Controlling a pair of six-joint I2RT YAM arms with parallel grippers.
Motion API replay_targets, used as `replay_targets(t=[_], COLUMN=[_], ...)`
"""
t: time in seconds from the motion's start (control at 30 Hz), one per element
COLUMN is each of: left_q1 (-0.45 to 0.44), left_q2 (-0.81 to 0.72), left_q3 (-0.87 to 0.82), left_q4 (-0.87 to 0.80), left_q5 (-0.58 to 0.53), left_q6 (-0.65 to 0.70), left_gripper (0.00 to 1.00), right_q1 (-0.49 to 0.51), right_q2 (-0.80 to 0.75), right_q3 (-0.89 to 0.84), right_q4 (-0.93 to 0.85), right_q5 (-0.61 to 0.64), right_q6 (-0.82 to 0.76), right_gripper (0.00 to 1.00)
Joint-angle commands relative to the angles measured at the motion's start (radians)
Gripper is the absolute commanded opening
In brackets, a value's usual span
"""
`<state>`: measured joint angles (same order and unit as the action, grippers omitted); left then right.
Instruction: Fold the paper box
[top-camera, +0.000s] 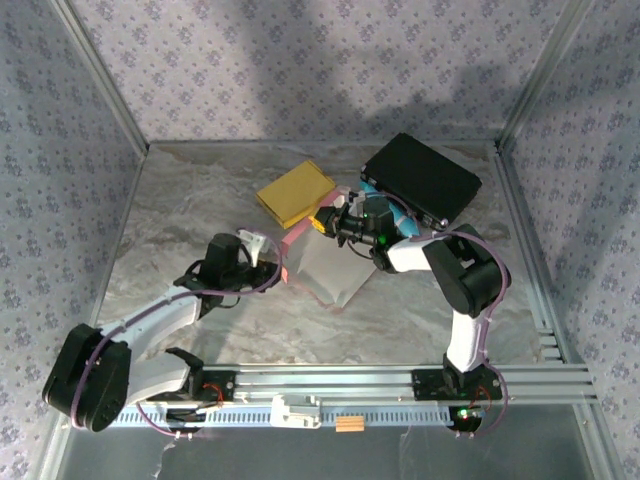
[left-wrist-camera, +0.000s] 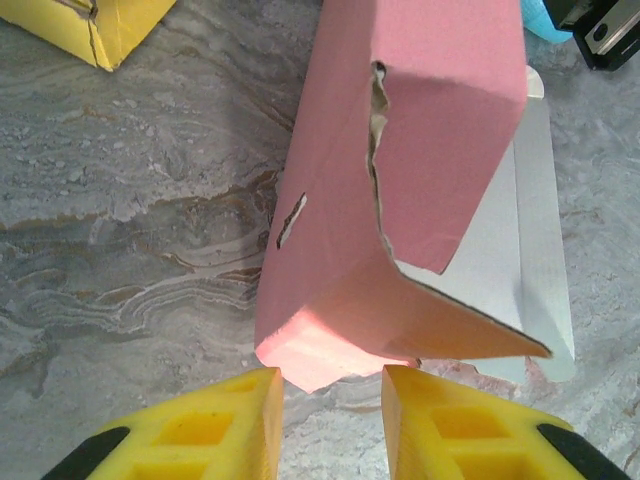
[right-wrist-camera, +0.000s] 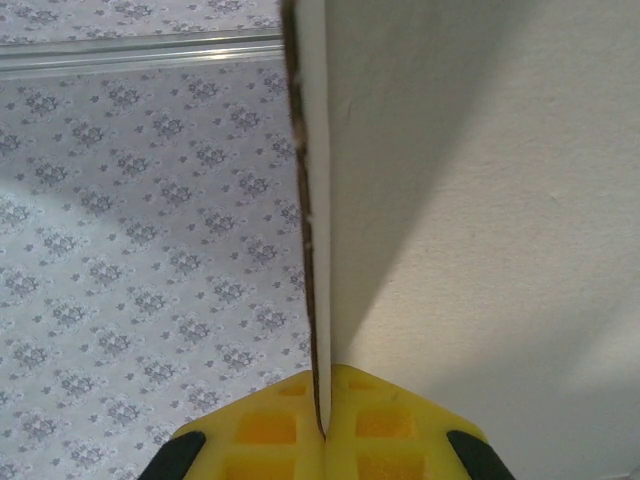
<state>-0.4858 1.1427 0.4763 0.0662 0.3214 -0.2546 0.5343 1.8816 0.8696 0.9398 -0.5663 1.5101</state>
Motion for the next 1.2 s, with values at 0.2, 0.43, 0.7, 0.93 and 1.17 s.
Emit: replay_targets(t=[0.2,0.43,0.7,0.93,1.17], left_q1=[-0.005,-0.005,-0.007,-0.011,-0.017], left_q2=[0.068,0.116,0.149,0.171,0.187], left_q3=[0.018,0.037,0.051,0.059,0.073], left_q4=[0.061,0.082,0.11,0.141,0.152], left_q5=[0.014,0.033,0.011,-0.036,-0.09], left_q6=[0.06,0.073,0.039,0.005,-0.035], left_gripper=[0.31,0.27,0.2,0.19,0.21], right_q1=[0.009,0.015,0.022,0.031,0.049], right_q2=[0.02,0.026,0.04,0.048,0.049], right_q3=[0.022,0.031,0.037,0.046,0.042], right_q4=[0.013,0.021,0.034,0.045,0.037], right_q5=[-0.024,-0.018,-0.009,0.005,0.026], right_q6=[0.022,0.036,0.05,0.068,0.084], right_gripper=[0.0,0.0,0.0,0.0,0.0])
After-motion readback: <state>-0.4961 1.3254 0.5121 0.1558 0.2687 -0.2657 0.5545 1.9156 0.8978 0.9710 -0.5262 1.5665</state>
